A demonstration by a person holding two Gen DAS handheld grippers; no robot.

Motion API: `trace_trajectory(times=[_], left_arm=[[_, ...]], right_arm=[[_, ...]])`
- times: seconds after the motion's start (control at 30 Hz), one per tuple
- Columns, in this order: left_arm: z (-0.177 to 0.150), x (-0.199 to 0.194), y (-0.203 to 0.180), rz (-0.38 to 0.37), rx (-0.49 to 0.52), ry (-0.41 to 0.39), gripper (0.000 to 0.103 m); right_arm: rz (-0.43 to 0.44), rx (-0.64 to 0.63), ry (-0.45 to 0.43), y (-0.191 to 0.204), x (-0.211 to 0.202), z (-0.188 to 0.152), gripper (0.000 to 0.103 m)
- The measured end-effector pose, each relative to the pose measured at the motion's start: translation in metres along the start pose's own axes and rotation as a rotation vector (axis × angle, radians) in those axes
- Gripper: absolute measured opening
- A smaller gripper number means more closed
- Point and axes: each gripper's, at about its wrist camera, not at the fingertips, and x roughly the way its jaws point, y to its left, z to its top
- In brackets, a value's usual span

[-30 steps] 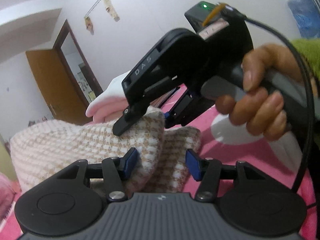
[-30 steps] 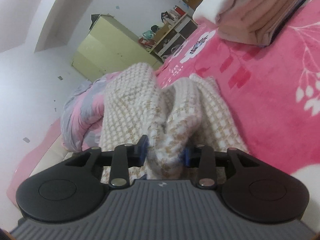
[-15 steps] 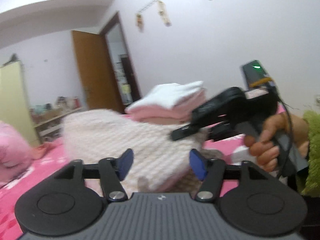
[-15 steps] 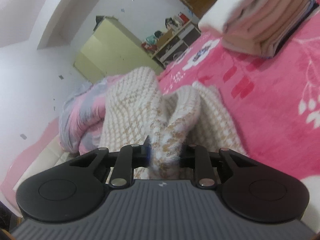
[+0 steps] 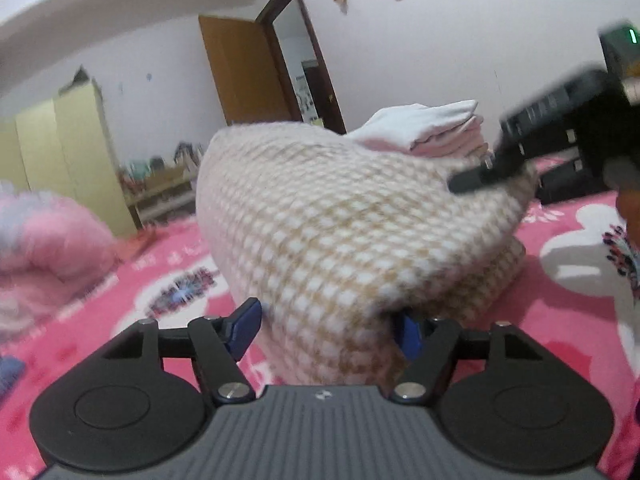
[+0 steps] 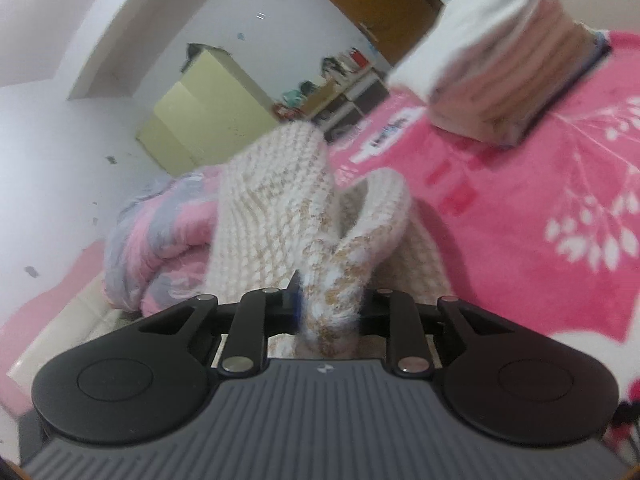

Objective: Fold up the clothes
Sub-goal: 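Lower the coat onto the bed and open both grippers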

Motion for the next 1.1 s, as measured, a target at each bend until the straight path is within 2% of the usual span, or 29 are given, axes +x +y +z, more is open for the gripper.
trace_trajectory(times=[0.07,0.13,0.2,0.27,0.37,0.47,0.6,0.7,0.77,0.83,0.9,1.0,1.1], left_arm=[[-0.002,-0.001,-0.004,0.013,0.060,-0.004,0.062],[-0.005,-0.011,-0.009,0.040,0.104,-0.019,0.058],[-0.005,-0.011,-0.012,0.062,0.130,-0.016,0.056],[-0.006,-0.005,-0.015,0.081,0.153,0.004,0.057],[-0.003,-0.001,-0.012,0.053,0.119,0.056,0.060],[-0.003,-0.015,0.000,-0.002,0.081,0.079,0.063],[0.002,-0.046,0.026,-0.074,-0.021,0.075,0.063],[0.016,-0.064,0.041,-0.071,-0.139,0.005,0.063],[0.027,-0.061,0.045,-0.065,-0.195,-0.032,0.067],[0.040,-0.043,0.040,-0.048,-0.187,-0.035,0.067],[0.044,-0.022,0.029,-0.029,-0.156,0.012,0.067],[0.040,-0.002,0.020,-0.008,-0.159,0.091,0.066],[0.037,-0.002,0.025,-0.017,-0.196,0.101,0.067]], right_arm=[[-0.030,0.022,0.017,-0.009,0.003,-0.004,0.020],[-0.022,0.026,0.003,-0.007,0.001,-0.004,0.020],[0.007,0.004,-0.022,0.001,-0.001,0.001,0.020],[0.002,-0.027,-0.019,0.006,0.004,0.002,0.020],[-0.052,-0.052,0.026,-0.002,0.022,-0.004,0.021],[-0.088,-0.053,0.048,-0.011,0.031,-0.016,0.021],[-0.093,-0.098,0.027,-0.005,0.029,-0.018,0.022],[-0.077,-0.086,0.022,-0.009,0.031,-0.017,0.023],[-0.069,-0.085,0.019,-0.009,0.031,-0.016,0.023],[-0.061,-0.082,0.017,-0.010,0.033,-0.017,0.024],[-0.056,-0.075,0.014,-0.011,0.035,-0.018,0.025],[-0.048,-0.051,0.009,-0.015,0.026,-0.017,0.034],[-0.041,-0.011,-0.027,-0.024,0.002,-0.015,0.052]])
